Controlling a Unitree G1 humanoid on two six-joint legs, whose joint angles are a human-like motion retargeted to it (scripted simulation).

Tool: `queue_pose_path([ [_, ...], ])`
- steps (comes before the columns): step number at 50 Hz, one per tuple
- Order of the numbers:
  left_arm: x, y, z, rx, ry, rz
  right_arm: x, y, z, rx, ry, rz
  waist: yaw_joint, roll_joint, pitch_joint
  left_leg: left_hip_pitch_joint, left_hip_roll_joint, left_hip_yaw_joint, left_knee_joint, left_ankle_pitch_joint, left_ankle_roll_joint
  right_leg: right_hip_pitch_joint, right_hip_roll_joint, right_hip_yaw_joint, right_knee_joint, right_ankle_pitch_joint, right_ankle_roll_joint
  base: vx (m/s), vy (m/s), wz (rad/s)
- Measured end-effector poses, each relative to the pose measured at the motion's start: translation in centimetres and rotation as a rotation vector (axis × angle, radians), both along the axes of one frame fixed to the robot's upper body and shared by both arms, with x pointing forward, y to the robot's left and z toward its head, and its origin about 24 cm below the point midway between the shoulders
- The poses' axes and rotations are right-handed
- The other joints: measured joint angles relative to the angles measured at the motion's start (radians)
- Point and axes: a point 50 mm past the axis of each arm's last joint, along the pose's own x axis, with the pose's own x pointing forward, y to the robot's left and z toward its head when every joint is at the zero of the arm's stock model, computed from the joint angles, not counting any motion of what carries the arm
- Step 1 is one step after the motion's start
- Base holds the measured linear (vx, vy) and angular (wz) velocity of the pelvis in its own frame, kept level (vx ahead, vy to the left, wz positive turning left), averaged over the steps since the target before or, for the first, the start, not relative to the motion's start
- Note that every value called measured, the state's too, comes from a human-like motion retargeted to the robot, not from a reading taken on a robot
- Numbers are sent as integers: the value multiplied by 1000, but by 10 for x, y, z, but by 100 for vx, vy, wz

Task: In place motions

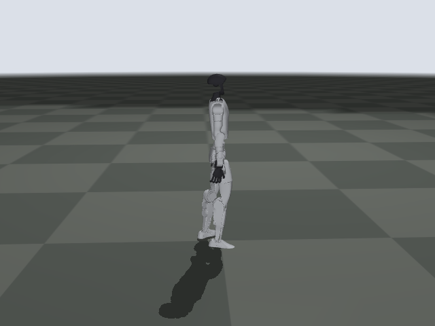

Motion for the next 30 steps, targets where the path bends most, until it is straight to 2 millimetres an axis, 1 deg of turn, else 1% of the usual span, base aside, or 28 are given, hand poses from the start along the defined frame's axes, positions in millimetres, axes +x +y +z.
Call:
queue_pose_path([
  [8, -1, 0, 0, 2, -2, 35, 0, 3, 0, 17, -5, -33, -1, -1, -3, 0, 1, 2, -1, -1, -1, -3, 2, 3, 1, 1, -2, 0, 0, 0],
  [18, -6, -2, 1, -29, 9, 50, -12, 1, 1, -3, 37, -46, 0, -4, -5, 4, 2, 3, -3, 0, -2, 1, 4, 2, 1, -1, -4, 0, 0, 0],
  [24, -8, 2, 1, 32, 17, 10, -15, -2, 2, -27, 44, -34, 0, -5, -2, 11, 0, 4, -4, 0, -2, 6, 5, 4, 2, -2, -5, 0, 0, 0],
  [30, -7, 5, 0, 57, 14, -26, -13, -3, 2, -34, 31, -27, 2, -5, -2, 16, 0, 7, -5, 0, -2, 9, 7, 7, 2, -3, -6, 0, 0, 0],
])
